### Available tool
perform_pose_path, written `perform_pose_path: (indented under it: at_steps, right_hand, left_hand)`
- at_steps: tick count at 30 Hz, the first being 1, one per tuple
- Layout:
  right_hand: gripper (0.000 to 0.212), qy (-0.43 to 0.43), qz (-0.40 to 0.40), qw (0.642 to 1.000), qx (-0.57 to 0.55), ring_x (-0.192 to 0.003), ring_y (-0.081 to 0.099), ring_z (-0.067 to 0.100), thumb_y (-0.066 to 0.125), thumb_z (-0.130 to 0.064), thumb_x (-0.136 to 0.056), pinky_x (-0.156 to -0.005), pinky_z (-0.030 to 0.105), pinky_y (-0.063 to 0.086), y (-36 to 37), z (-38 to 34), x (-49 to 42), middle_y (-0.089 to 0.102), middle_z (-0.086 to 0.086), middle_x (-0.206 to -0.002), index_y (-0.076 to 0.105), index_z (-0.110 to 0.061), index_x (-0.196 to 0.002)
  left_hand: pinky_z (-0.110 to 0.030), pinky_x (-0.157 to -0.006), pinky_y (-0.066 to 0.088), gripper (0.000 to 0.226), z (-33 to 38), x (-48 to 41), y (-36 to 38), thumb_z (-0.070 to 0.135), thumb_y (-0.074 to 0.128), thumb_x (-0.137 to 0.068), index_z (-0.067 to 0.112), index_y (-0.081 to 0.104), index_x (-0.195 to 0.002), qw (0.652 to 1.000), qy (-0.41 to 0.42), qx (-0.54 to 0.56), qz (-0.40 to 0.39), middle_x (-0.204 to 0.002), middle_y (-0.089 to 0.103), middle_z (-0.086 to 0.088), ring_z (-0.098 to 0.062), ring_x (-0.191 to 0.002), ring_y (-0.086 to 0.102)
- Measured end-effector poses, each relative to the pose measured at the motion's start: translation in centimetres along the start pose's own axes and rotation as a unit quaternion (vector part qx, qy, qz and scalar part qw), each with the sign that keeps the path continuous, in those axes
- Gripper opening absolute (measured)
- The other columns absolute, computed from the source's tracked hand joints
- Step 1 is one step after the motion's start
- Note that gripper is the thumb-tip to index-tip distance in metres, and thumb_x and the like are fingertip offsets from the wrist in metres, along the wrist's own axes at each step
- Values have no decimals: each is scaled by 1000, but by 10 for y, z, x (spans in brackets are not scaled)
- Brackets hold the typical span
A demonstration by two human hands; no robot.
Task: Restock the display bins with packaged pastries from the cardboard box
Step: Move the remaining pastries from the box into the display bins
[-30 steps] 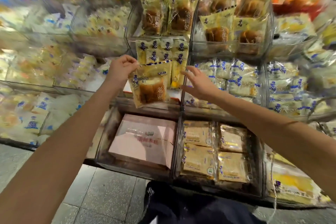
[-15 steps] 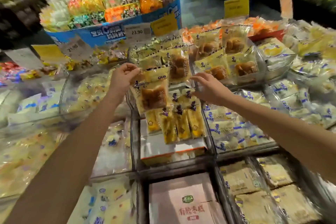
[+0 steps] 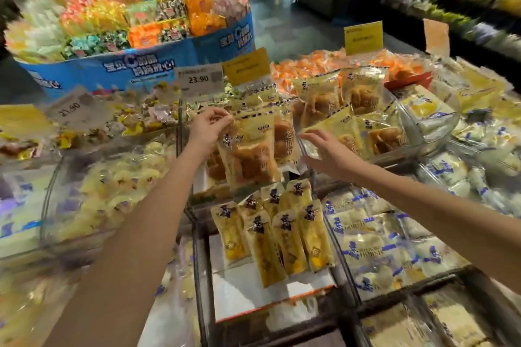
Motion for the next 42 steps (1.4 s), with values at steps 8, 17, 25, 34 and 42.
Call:
perform_pose_path:
  at_steps: [8, 17, 25, 34, 42]
  right_hand:
    - [55, -19, -10, 998, -51, -132, 40, 24, 61, -29, -95, -109, 37, 36, 31, 0, -23, 41, 9, -145, 41, -19, -145]
    - [54, -11, 49, 997, -50, -129, 44, 29, 60, -32, -94, -107, 50, 39, 34, -9, -35, 48, 12, -140, 46, -13, -142]
    - [52, -32, 46, 997, -49, -130, 42, 26, 62, -24, -94, -107, 40, 35, 47, -18, -29, 49, 12, -139, 47, -11, -142]
    - [54, -48, 24, 998, -26, -128, 45, 32, 64, -27, -93, -106, 45, 39, 56, -21, -22, 49, 16, -137, 47, -9, -141]
    - [62, -51, -24, 998, 19, -139, 32, 30, 59, -36, -95, -114, 47, 28, 49, -36, -3, 36, 13, -150, 35, -17, -150]
  left_hand:
    - [-21, -65, 48, 6, -39, -10, -43, 11, 66, -92, 16, 68, -91, 996, -30, -75, 26, -84, 68, -2, -16, -74, 63]
    - [-44, -112, 30, 37, -33, 23, -28, 29, 53, -97, 17, 57, -132, 903, 220, -365, 63, -145, 42, -7, -27, -133, 37]
    - [-73, -110, 8, 91, -85, 51, 10, 83, 42, -71, 52, 3, -148, 800, 186, -557, -119, -162, -7, 12, -23, -150, -12]
    - [-69, -112, 6, 90, -93, 44, 13, 74, 51, -80, 55, -6, -146, 813, 121, -540, -182, -161, -19, 17, -15, -149, -19]
    - [-71, -111, -8, 72, -41, 64, 5, 77, 13, -81, 51, 3, -147, 776, 152, -597, -134, -163, 2, 14, -19, -151, -11]
Point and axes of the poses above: each hand's wrist, its own x-axis away from the middle knuckle, its own y-axis out of the palm, z = x × y, the point moved 8 cm from there along -x, towards the middle knuckle
